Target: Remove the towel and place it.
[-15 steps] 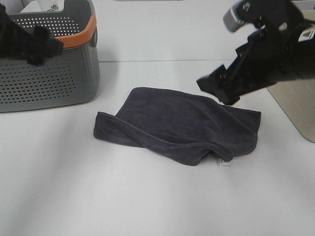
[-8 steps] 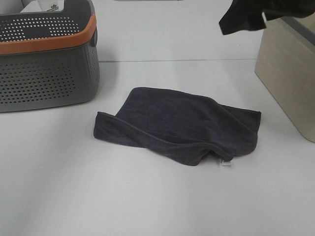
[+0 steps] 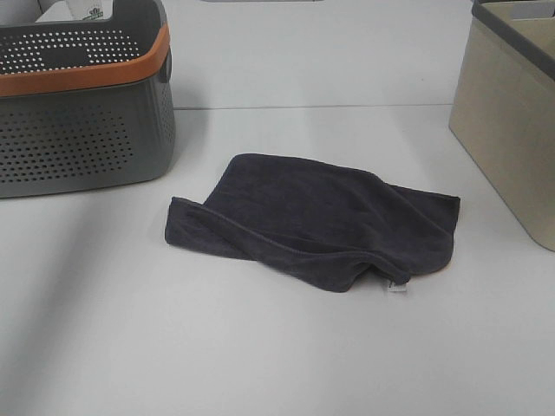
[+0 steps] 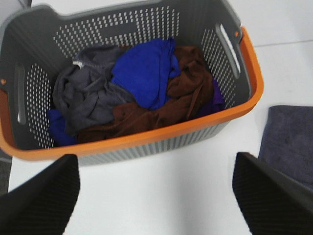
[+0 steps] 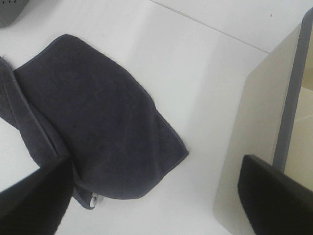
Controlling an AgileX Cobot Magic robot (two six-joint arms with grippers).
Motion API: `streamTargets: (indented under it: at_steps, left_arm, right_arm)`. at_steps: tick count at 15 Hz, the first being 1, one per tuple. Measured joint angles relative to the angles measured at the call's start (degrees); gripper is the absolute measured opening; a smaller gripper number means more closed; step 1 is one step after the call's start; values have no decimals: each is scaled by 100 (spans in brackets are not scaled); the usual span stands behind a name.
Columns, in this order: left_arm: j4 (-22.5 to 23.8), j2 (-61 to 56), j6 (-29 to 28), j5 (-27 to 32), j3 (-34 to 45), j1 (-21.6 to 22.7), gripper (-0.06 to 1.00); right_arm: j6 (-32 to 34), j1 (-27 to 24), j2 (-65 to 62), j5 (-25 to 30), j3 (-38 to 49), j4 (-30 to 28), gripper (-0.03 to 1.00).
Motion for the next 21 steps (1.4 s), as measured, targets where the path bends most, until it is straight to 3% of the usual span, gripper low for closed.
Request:
streamTargets:
  at_steps: [3, 5, 8, 16, 21]
  left_arm:
    - [-292, 0, 0, 590, 0, 418, 79]
    - [-321, -132, 0, 625, 132, 670, 79]
    - [-292, -733, -46, 625, 802, 676, 79]
    - [-103, -3123, -132, 630, 3650, 676, 78]
    - [-103, -5294, -132, 487, 5145, 676, 78]
  right_arm:
    - [6, 0, 92, 407, -195, -69, 88]
    - [0, 0, 92, 481, -195, -160, 87]
    - [0, 0, -115, 481, 132, -149, 86]
    - [6, 0, -1896, 447, 2303, 11, 85]
    - [6, 0, -3375, -189, 4057, 315, 85]
